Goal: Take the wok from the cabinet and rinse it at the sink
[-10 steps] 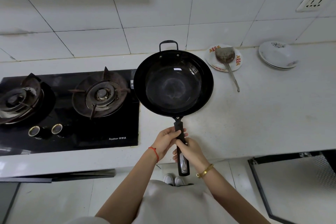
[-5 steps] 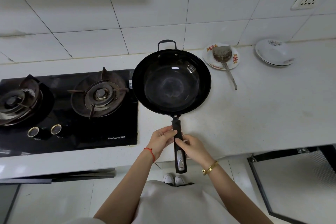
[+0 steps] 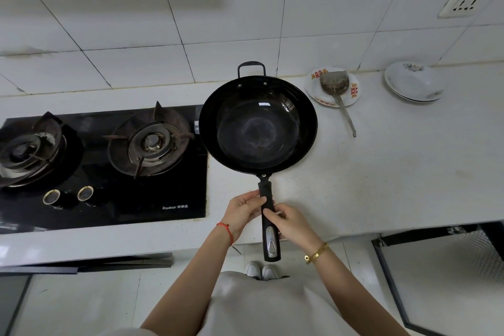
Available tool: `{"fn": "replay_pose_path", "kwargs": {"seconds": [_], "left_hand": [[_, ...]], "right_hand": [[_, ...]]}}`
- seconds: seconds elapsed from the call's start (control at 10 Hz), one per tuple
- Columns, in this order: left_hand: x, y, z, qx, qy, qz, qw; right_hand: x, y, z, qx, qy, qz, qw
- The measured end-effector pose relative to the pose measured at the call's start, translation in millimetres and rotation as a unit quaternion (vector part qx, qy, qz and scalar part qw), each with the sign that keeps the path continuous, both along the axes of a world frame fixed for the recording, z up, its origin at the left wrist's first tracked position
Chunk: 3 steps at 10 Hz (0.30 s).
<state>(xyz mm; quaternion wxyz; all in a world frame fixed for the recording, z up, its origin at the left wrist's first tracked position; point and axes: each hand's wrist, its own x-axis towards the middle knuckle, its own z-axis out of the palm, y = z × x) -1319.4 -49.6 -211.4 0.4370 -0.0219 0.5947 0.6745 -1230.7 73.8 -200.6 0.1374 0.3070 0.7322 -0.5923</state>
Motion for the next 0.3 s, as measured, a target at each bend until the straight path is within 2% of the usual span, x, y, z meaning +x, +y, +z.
{"fn": "replay_pose_path", "kwargs": {"seconds": [0.1,0.2,0.3], "left_hand": [[-0.1,-0.1,1.1,-0.001,0.003,-0.001,1.000],[0.1,-0.3,4.0,-0.050,0.045,-0.012,0.998],[-5.8,-3.4,-0.1,-0.118,0.127,-0.029,0.984]], "right_hand": [[0.6,2.2,2.4,0.005,0.004,0.003,1.000],[1.4,4.1,5.9,0.027,-0.001,-0.001,1.000],[-1.0,9.0,7.0,0.092,0.018,0.000,0.996]]}}
